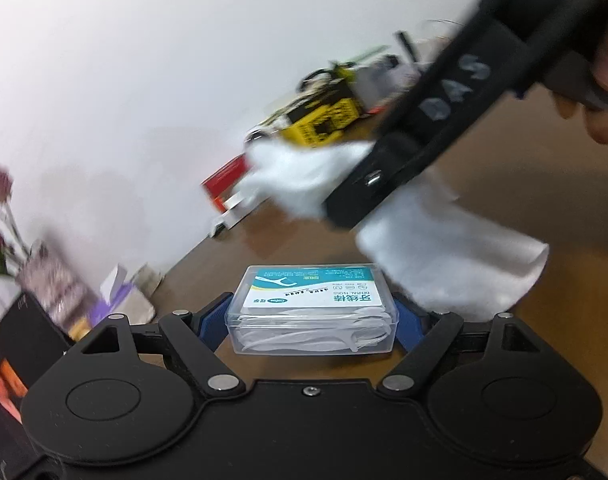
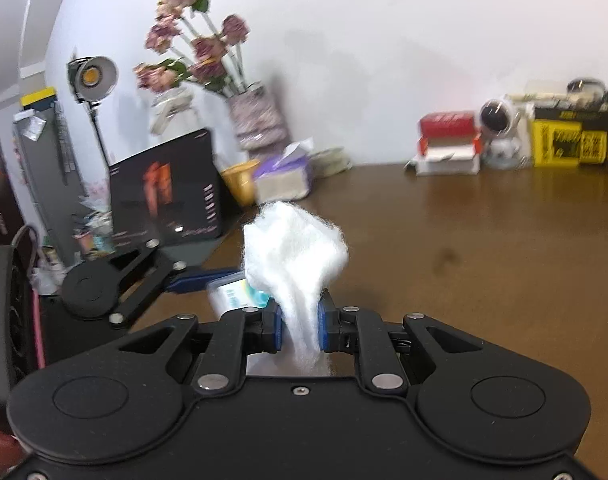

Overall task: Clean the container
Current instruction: 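Lower the floss box onto the table with the left tool while the right tool drops the wipe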

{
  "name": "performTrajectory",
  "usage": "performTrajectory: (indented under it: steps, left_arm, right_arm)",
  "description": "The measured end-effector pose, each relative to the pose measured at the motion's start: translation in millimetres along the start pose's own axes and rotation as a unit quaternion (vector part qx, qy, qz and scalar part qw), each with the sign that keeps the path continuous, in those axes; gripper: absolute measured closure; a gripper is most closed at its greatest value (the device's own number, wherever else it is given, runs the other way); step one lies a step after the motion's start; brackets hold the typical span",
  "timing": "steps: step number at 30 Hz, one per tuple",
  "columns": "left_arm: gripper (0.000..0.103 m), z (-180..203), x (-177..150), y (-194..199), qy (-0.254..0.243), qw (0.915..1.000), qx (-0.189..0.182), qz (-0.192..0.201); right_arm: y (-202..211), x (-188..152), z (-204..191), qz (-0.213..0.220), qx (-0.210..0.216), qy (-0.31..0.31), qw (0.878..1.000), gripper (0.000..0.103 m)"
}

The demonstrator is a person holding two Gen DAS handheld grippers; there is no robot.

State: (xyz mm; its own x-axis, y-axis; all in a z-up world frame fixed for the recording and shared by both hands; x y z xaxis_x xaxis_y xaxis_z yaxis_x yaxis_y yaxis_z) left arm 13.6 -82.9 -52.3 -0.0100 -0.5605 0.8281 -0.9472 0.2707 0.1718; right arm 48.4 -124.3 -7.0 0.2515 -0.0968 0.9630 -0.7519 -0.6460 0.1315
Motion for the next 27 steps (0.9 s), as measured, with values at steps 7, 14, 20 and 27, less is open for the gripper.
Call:
performTrajectory:
  steps: [7,14,20,27]
  left_arm:
    - [0.023,-41.4,-3.6,-55.2,0.103,0.9931,0.037,-0.041]
    - [0.023,-89.5,-29.2,-106.3,0.195,0.9759,0.055,-0.082]
    - [0.000,-91.8,-34.3,-123.1,0.217,0.9698,0.053,-0.097]
    - [0.000,-95.6,-34.1,-104.3,0.228,0.9677,0.052,-0.095]
  right_arm:
    - [-50.8,16.1,48.6,-0.020,-0.097,0.068,0.993,0.086]
    - [-85.3,-14.1,81.3,-0.088,-0.152,0.114,0.978,0.085]
    - [-78.8,-23.5,86.2,-0.096,-0.147,0.105,0.979,0.083]
    - [-69.8,-17.8,93.6,-0.072,-0.175,0.104,0.976,0.025]
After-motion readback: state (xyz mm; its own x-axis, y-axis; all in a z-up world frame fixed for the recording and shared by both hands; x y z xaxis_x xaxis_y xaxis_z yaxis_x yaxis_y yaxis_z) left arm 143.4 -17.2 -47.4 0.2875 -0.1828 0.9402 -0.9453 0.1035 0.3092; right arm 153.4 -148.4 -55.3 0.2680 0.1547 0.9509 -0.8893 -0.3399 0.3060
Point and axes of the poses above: each gripper's, at about its wrist camera, not at the fingertips, and y roughly against the way its jaws point, z to its right, x to its top, the point moved 10 cm from there along -y, roughly the way its jaws point, and after that the axes turned 15 degrees about z, right-handed, at the moved point
